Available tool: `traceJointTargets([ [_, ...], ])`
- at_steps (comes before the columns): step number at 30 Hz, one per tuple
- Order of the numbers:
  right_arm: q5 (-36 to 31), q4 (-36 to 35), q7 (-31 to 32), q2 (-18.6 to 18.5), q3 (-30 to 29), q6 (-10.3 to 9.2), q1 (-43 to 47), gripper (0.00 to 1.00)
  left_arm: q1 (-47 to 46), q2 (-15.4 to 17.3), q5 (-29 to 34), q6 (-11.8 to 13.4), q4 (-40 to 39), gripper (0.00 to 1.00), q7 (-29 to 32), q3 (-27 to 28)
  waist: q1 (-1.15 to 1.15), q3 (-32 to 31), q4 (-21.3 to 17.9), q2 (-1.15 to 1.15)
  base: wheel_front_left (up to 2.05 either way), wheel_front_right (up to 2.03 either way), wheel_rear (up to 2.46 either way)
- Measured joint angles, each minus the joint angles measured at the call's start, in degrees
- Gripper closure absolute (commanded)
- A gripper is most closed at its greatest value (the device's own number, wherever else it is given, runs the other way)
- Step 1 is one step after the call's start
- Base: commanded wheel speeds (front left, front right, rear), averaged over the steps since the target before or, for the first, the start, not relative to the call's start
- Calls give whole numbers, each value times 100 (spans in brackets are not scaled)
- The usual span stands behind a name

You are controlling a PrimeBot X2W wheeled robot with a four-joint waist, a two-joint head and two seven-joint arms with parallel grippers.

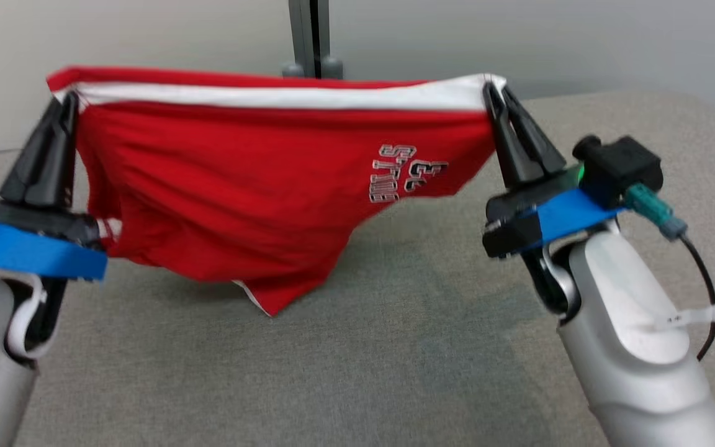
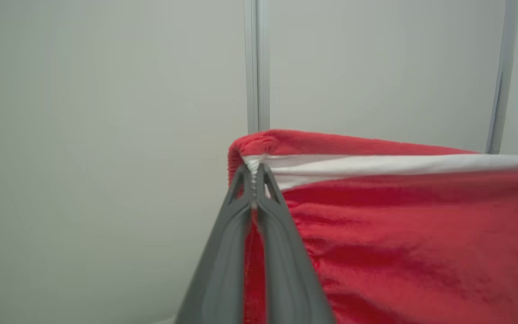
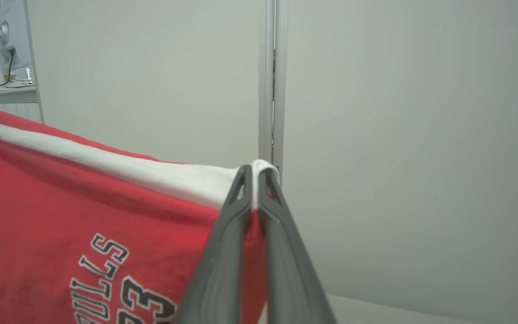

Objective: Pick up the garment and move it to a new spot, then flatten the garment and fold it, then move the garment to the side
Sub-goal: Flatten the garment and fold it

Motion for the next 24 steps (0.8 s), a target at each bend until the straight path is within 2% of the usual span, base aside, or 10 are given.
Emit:
traceJointTargets([
  [5,-427,375,1,2,-43,1,-1289,100,-1392,455,-369,-1,377,100,1,-506,1,587,-11,2,0,0,0],
  [13,-1012,338,0,20,-954,7,-2700,100,-3023,427,-735,-5,420,100,0,-617,1,1257,132,2,0,0,0],
  [19,-1185,80,-1,30,-1312,11,-2865,100,-3128,185,-993,-8,363,100,8,-361,0,1425,184,2,0,0,0],
  [24,-871,-102,1,32,-1085,10,-1977,100,-2177,76,-1180,-8,637,100,8,-516,0,1420,139,2,0,0,0],
])
